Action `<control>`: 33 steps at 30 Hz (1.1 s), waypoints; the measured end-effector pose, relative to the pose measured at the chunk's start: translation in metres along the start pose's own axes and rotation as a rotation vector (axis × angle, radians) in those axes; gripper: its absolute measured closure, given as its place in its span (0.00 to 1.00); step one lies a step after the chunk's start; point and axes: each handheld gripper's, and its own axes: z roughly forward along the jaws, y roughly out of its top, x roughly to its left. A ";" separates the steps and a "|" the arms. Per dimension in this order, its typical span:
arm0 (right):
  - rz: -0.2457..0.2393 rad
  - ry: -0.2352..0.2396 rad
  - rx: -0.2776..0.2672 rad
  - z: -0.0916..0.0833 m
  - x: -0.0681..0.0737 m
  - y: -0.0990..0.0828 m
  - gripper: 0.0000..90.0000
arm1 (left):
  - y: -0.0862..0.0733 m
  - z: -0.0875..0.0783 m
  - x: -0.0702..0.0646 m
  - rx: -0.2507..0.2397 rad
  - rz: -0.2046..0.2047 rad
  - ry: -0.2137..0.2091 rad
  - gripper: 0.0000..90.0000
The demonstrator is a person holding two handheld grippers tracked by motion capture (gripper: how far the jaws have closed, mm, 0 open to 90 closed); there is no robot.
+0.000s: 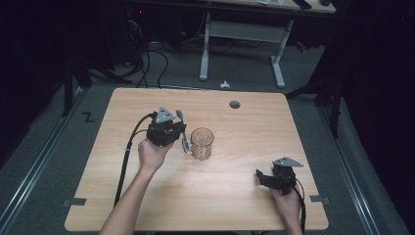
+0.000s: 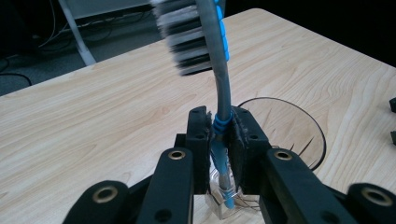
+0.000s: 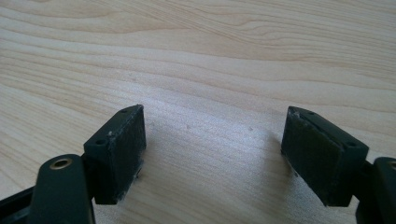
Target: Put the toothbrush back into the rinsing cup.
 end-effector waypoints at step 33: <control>0.000 0.000 0.000 0.000 0.000 0.000 0.24 | -0.015 0.010 -0.004 0.018 0.017 0.018 0.88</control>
